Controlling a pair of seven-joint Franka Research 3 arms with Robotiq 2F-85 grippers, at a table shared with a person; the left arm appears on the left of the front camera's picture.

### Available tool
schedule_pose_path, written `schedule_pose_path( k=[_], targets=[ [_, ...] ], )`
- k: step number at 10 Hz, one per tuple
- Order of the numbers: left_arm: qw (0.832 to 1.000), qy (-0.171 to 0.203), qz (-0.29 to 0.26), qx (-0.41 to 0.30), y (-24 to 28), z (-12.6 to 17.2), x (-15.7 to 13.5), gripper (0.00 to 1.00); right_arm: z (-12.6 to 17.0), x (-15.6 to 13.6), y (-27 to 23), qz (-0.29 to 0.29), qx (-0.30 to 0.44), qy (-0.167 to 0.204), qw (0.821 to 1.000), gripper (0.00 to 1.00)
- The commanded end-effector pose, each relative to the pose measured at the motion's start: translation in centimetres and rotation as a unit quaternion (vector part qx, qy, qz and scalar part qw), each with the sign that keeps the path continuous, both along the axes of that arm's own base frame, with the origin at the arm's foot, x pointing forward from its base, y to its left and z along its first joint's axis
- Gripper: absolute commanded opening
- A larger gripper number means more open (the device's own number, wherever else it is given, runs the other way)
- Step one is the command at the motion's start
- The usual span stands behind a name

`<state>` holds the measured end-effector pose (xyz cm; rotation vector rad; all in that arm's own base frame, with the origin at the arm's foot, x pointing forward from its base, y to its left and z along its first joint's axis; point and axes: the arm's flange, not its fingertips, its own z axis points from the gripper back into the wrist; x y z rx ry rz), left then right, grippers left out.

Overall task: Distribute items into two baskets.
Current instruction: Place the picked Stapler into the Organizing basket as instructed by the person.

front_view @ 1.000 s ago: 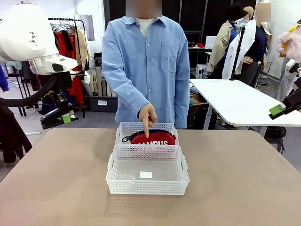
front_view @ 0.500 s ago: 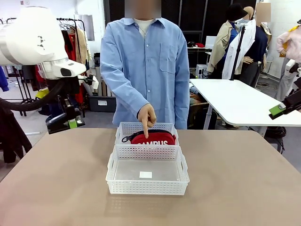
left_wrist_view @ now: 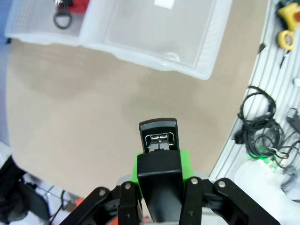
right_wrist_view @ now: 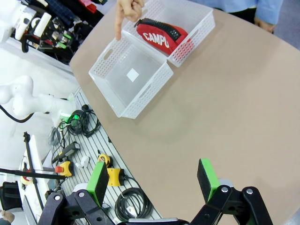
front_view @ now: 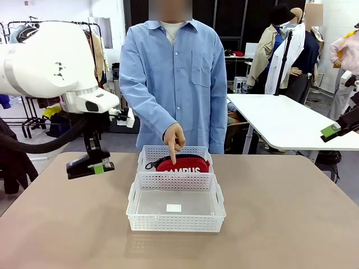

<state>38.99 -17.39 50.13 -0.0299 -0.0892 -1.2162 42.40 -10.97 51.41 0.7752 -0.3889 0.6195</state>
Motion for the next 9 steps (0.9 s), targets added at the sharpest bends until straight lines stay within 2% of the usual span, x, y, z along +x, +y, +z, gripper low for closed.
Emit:
schedule_pose_path(
  k=[1,6,9],
  targets=[
    [1.000,-0.013,-0.028,0.001,-1.3,-1.0,0.1,0.00,0.4,0.3,0.0,0.004,-0.001,0.001,1.000,1.00],
    [0.992,-0.005,-0.122,-0.025,-6.9,-2.3,2.4,0.00,0.4,0.3,0.0,0.004,-0.001,0.001,1.000,1.00],
    [0.987,0.000,-0.158,-0.028,-10.1,-2.9,2.8,0.00,0.4,0.3,0.0,0.004,-0.001,0.001,1.000,1.00]
  ],
)
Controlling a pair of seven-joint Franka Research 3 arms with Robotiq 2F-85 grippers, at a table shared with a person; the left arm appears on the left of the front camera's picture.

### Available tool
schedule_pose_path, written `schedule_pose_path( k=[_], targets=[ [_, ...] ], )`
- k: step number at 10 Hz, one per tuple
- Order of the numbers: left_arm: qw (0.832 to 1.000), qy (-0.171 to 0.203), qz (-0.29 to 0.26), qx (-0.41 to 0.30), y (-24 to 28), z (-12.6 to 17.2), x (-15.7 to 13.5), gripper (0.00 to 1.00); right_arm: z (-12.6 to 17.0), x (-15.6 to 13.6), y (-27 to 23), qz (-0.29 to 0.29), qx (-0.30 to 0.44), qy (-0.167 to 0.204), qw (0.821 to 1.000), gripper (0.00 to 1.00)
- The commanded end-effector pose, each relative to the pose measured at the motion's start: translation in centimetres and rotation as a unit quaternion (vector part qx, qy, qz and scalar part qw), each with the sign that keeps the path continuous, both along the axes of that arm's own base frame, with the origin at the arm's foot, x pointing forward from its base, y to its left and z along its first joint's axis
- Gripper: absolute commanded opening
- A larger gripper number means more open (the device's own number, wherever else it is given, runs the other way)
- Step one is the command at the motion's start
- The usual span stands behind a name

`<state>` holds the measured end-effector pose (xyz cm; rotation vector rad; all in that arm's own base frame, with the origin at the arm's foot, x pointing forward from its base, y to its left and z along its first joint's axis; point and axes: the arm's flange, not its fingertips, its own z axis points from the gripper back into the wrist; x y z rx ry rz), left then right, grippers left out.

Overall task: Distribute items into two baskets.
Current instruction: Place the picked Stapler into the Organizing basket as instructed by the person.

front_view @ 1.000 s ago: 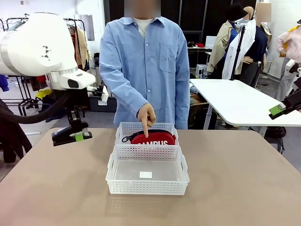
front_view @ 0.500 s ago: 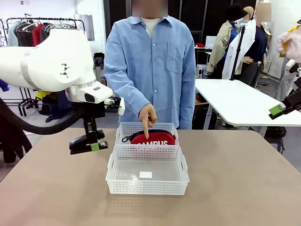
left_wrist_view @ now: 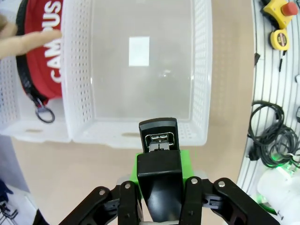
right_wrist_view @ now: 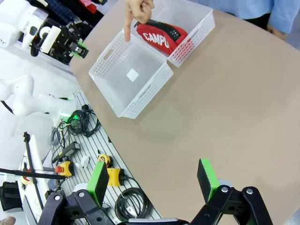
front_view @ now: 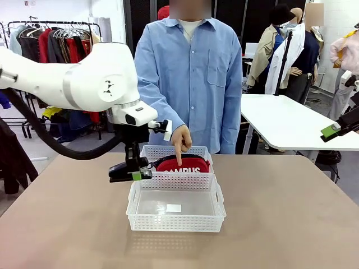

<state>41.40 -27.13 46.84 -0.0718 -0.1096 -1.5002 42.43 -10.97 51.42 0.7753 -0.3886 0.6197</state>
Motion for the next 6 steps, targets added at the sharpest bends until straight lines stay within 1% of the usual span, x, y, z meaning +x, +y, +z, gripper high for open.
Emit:
schedule_pose_path(
  k=[1,3,6],
  targets=[
    [1.000,0.006,-0.025,-0.013,-1.2,0.0,0.2,0.00,0.3,0.2,0.0,0.004,0.000,0.001,1.000,1.00],
    [0.999,0.006,-0.035,-0.022,-3.0,-1.0,-0.5,0.00,0.3,0.2,0.0,0.004,0.000,0.001,1.000,1.00],
    [0.998,0.000,-0.050,-0.026,-5.8,-2.2,-0.4,0.00,0.3,0.2,0.0,0.004,0.000,0.001,1.000,1.00]
  ],
)
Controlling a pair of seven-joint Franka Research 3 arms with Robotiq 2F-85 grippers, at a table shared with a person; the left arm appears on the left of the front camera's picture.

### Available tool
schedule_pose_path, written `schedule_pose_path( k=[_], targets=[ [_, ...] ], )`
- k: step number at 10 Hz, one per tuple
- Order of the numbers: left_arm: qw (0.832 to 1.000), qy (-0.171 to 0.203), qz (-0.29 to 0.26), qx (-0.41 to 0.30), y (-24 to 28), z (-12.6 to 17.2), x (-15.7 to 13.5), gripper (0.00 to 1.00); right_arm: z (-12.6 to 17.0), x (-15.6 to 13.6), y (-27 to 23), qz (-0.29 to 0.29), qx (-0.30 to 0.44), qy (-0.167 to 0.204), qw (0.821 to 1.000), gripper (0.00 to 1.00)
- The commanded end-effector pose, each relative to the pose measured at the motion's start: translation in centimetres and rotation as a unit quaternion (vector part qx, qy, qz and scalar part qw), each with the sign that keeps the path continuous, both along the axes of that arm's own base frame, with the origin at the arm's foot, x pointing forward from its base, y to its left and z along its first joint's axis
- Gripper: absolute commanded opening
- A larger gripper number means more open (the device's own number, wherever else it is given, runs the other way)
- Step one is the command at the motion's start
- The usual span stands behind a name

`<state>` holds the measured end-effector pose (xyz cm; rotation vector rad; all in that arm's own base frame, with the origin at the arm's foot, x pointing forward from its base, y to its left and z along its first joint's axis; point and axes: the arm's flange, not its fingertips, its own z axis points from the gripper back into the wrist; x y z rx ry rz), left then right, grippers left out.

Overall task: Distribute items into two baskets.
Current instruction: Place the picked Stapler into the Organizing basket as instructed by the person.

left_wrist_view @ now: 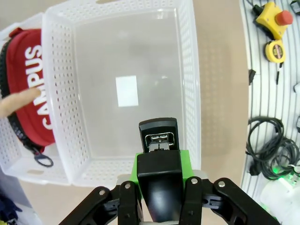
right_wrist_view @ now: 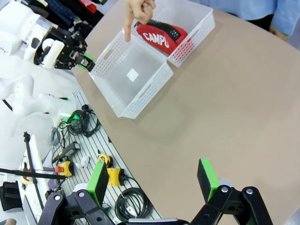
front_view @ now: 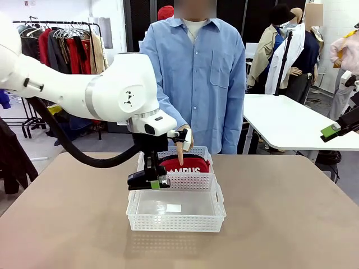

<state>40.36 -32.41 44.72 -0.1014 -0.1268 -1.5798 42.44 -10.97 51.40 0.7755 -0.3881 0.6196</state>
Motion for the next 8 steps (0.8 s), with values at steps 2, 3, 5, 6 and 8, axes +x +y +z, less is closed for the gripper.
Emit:
schedule_pose_path(
  k=[2,3,5,6,8],
  targets=[
    [1.000,0.003,-0.020,-0.008,-2.0,-1.0,0.7,0.00,0.4,0.2,0.0,0.004,-0.001,0.000,1.000,1.00],
    [1.000,0.004,-0.026,-0.007,-2.6,-1.4,0.6,0.00,0.4,0.2,0.0,0.004,-0.001,0.000,1.000,1.00],
    [1.000,0.004,-0.030,-0.007,-3.6,-2.1,0.7,0.00,0.4,0.2,0.0,0.004,-0.001,0.000,1.000,1.00],
    [1.000,0.004,-0.028,-0.005,-3.9,-2.6,0.9,0.00,0.4,0.2,0.0,0.004,-0.001,0.000,1.000,1.00],
    [0.999,-0.005,-0.031,-0.002,-4.0,-3.8,1.8,0.00,0.4,0.2,0.0,0.004,-0.001,0.000,1.000,1.00]
  ],
)
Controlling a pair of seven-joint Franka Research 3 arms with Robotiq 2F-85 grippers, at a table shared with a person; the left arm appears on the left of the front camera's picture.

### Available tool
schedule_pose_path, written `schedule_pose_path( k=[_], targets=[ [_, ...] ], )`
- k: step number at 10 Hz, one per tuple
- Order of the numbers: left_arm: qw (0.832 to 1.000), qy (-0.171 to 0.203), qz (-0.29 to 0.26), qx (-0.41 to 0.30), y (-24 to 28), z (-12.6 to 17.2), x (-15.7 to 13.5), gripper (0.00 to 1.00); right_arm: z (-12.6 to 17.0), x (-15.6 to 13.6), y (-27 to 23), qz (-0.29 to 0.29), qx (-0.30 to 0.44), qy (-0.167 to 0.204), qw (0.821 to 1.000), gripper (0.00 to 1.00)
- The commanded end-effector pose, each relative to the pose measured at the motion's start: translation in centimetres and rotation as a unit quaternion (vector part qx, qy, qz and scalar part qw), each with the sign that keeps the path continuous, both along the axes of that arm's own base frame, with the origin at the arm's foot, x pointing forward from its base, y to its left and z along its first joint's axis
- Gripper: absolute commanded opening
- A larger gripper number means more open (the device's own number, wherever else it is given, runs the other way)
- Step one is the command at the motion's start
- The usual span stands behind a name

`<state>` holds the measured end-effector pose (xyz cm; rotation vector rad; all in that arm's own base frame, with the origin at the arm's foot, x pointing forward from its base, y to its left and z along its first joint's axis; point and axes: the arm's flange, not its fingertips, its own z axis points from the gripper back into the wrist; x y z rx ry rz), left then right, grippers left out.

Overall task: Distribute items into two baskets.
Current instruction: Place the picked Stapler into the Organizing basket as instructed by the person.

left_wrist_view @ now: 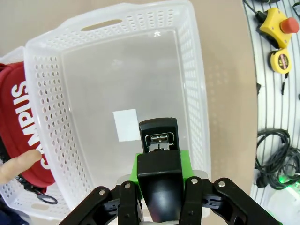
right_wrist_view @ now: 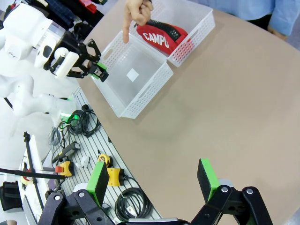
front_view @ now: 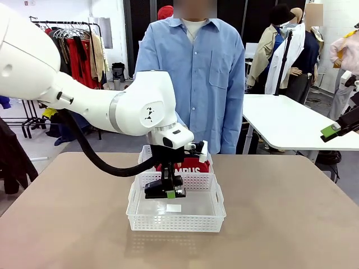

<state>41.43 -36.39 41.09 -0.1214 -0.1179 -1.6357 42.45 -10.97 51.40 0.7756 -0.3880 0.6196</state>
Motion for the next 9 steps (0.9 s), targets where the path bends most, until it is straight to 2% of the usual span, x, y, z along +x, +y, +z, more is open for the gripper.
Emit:
schedule_pose_path(
  k=[1,9],
  targets=[
    [1.000,-0.013,-0.015,0.004,0.0,-1.1,1.2,0.00,0.4,0.2,0.0,0.004,-0.001,0.000,1.000,1.00],
    [0.999,-0.027,-0.030,0.031,-0.8,-5.7,1.7,0.00,0.4,0.2,0.0,0.004,-0.001,0.000,1.000,1.00]
  ],
)
